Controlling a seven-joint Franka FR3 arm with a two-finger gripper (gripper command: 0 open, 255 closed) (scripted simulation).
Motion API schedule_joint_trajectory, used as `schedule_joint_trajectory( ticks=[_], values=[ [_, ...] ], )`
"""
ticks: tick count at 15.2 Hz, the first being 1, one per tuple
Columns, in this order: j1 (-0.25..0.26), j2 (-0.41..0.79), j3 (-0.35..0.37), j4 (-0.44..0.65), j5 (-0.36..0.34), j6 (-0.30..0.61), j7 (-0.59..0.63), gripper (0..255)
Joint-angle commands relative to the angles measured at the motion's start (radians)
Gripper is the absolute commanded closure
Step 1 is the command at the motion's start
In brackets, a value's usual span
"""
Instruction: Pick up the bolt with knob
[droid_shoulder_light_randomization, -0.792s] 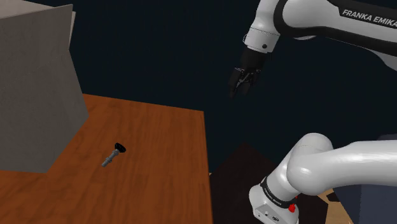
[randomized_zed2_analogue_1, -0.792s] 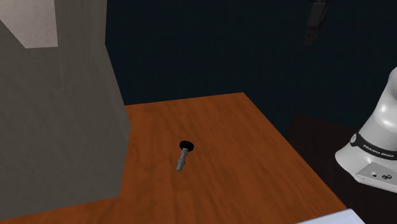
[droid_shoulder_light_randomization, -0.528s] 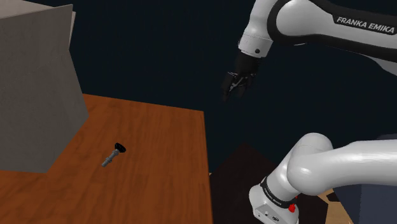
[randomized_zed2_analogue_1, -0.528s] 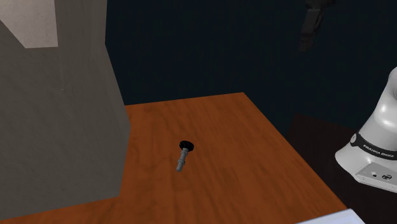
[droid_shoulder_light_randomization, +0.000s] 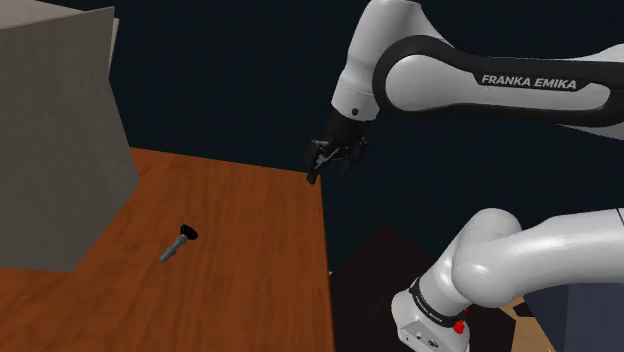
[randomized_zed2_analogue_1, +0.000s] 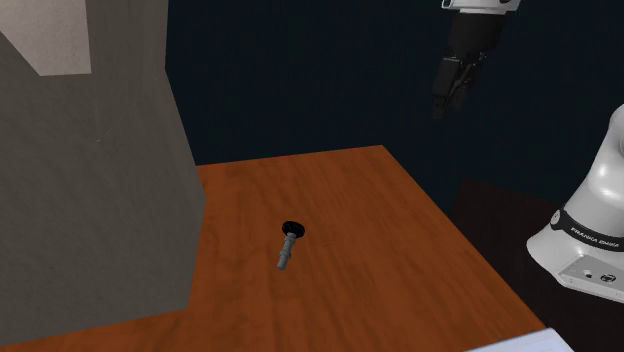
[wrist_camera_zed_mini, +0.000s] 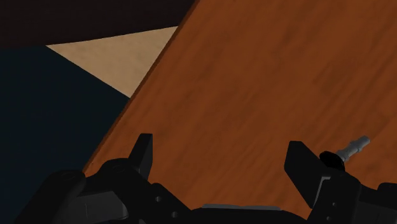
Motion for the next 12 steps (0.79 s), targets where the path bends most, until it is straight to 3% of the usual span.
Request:
schedule_joint_trajectory(
  ticks=[1, 7, 12],
  values=[
    [0.000, 0.050, 0.056, 0.002, 0.011, 0.069, 0.070, 0],
    [-0.029, 0.229, 0.216, 0.051, -0.016, 0.248, 0.285, 0],
    [-0.079, 0.425, 0.348, 0.139, -0.136, 0.370, 0.510, 0]
  ],
)
